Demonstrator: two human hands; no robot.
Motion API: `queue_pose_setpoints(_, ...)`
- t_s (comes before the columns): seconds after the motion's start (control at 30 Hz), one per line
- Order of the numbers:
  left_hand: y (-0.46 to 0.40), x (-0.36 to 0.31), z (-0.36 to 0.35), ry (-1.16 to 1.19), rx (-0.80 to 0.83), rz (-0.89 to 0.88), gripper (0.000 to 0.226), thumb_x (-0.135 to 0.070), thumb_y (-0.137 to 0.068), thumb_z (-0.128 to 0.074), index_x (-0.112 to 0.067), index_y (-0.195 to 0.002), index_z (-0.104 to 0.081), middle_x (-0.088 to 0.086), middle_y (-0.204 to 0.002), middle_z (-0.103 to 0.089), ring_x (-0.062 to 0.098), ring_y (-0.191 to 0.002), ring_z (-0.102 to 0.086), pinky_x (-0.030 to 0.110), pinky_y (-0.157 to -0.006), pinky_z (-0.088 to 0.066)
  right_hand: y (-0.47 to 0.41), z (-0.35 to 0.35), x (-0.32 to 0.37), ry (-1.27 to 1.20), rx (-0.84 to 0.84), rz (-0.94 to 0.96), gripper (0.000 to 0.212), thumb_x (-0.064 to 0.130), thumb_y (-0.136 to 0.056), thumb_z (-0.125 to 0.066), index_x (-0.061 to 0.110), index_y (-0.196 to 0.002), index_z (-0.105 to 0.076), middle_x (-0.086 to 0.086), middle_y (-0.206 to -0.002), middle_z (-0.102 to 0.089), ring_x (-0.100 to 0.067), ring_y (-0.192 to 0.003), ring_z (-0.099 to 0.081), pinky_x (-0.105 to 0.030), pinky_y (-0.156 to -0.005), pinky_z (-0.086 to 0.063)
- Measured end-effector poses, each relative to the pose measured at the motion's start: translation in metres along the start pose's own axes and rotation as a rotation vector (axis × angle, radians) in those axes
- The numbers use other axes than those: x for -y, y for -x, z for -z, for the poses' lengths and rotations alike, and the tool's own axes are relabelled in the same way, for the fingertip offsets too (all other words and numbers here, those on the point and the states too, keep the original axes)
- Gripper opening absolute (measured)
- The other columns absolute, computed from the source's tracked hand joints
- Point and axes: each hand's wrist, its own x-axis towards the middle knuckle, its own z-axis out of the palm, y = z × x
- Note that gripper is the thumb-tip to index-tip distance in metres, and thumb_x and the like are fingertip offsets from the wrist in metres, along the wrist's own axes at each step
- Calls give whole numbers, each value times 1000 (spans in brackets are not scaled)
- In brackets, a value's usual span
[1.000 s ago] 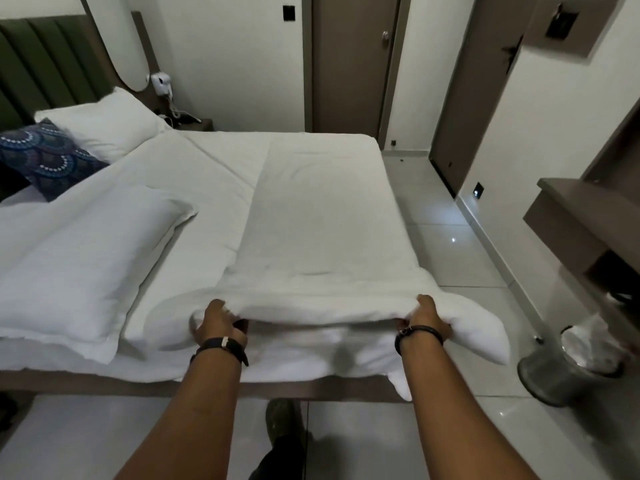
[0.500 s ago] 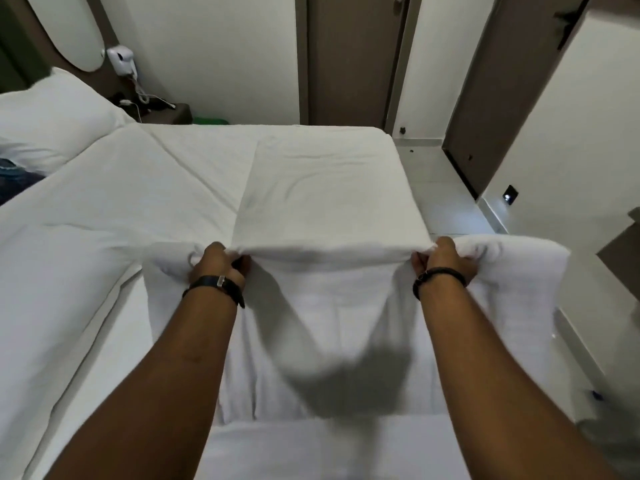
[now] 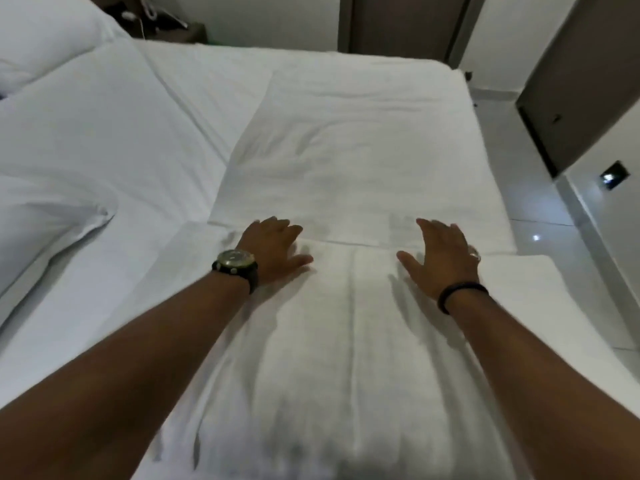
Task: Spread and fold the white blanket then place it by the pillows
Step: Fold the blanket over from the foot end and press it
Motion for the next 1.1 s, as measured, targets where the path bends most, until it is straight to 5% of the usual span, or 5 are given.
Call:
queue_pose_setpoints(0.17,-35,21,-34,-157,162,52,96,-107,-54,-15,-28,-93,-53,6,-111,-66,29,-105,-58,51,-97,-33,-37,-36,-37,309,194,8,82,89,-75,-17,29,-120,-51,-5,-127,-61,-29,-123,-51,-61,-109,-18)
queue_pose_setpoints(0.33,-67,32,-31,-200,-121,9,84,-108,-50,-19,-28,-70,-37,8,-86,-69,29,-82,-65,41,-72,-28,-66,-40,-36,383,-259,179,69,78,-84,-31,16,-71,-57,-16,-73,-67,-35,-77,-64,-48,-82,-39)
queue_pose_setpoints(0.6,-83,2,-19,14,-130,106,96,-85,-74,-46,-25,-148,-34,10,-155,-36,36,-143,-29,55,-114,-24,-79,-50,22,31,-136,-50,80,70,-86,-42,25,-149,-24,-12,-159,-19,-37,-147,-5,-66,-112,-4)
queue_pose_setpoints(0.8,51,-5,-58,-40,-37,13,99,-94,-76,-17,-35,-154,-20,1,-166,-12,25,-153,-3,55,-118,5,24,-77,-22,170,181,-13,100,90,-70,8,36,-154,-5,8,-163,8,-16,-149,13,-60,-113,12)
queue_pose_setpoints(1.1,61,9,-41,-121,98,65,102,-95,-73,-9,-36,-157,-7,0,-165,13,22,-150,21,57,-115,17,99,-11,-121,294,200,-367,99,92,-73,-4,33,-153,0,1,-163,11,-21,-149,12,-66,-110,9)
